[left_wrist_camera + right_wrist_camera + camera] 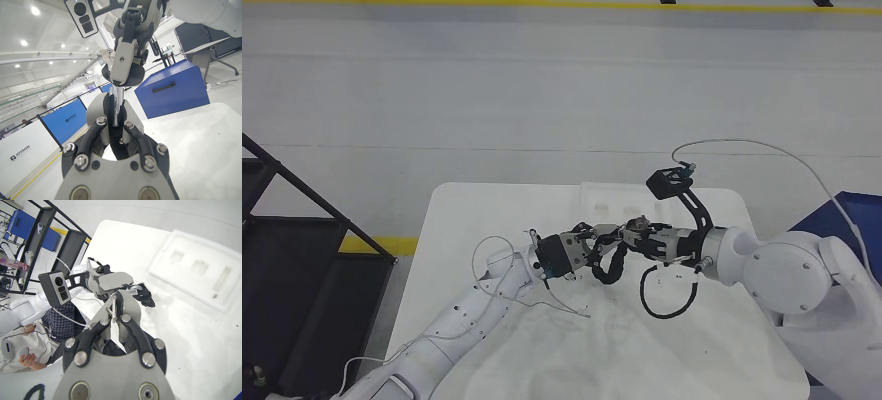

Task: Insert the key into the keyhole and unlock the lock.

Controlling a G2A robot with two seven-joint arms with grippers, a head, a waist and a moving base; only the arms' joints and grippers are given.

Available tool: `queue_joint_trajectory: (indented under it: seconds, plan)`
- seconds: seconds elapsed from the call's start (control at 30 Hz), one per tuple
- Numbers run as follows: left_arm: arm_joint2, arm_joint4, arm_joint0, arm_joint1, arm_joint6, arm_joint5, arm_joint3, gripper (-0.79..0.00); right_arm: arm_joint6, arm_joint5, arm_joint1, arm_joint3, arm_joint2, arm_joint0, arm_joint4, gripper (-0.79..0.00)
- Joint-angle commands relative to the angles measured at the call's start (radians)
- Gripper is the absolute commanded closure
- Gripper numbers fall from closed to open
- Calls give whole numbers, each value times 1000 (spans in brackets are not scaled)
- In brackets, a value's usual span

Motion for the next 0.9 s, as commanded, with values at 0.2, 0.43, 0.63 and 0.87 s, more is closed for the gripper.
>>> queue_joint_trajectory:
  seconds: [0.2, 0.43, 0.63, 0.87]
  plan:
    - [-2, 9, -1, -2, -7, -10, 1, 0, 40, -14, 0, 2, -12, 19, -31, 0]
    - [-4, 18, -1, -3, -13, -14, 0, 0, 66, -15, -2, 9, -24, 39, -43, 0]
    - [-6, 23, -1, -3, -14, -20, -1, 0, 86, -18, -4, 17, -33, 52, -47, 0]
    - [-9, 25, 1, -5, -17, -19, -1, 0, 95, -14, -6, 21, -39, 62, -53, -99]
